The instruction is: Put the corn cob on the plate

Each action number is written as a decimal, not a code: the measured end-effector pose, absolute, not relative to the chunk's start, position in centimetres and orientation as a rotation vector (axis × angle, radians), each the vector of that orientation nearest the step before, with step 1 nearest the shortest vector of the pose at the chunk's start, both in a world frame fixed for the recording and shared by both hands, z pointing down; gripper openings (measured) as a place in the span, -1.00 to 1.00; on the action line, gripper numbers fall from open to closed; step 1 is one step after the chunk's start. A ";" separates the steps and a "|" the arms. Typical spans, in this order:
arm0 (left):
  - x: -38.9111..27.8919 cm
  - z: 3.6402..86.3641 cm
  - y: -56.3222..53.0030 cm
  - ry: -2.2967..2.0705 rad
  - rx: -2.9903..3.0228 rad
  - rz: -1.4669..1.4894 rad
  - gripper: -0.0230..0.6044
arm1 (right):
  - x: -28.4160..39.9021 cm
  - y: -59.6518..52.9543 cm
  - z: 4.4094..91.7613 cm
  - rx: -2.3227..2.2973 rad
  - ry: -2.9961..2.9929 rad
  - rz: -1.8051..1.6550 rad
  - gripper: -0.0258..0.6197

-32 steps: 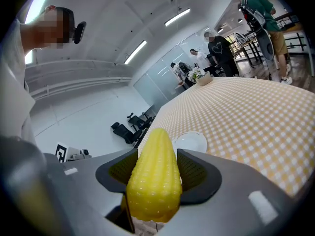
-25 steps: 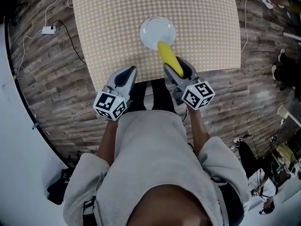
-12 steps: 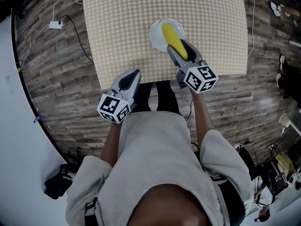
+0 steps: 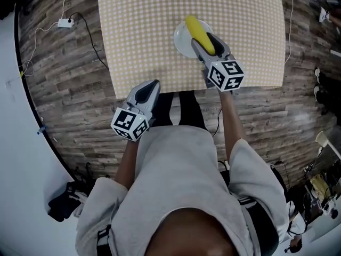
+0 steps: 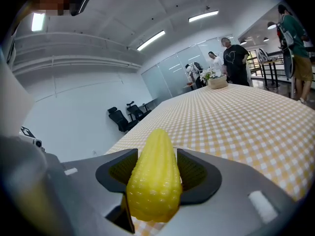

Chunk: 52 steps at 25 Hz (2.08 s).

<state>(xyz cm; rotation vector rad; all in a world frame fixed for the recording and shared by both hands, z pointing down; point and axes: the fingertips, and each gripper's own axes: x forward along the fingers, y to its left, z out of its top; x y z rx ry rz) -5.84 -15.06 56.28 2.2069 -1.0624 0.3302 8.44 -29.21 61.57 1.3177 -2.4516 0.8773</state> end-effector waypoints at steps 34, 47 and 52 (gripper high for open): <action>-8.3 56.1 -15.4 -1.099 2.178 0.276 -0.90 | 6.6 -28.5 66.1 1.224 -2.080 0.403 -0.12; -8.4 55.8 -15.7 -1.093 2.187 0.267 -0.90 | 6.2 -28.8 65.6 1.206 -2.097 0.394 -0.01; -8.2 55.8 -15.5 -1.092 2.188 0.266 -0.90 | 6.4 -28.9 65.2 1.218 -2.106 0.380 0.01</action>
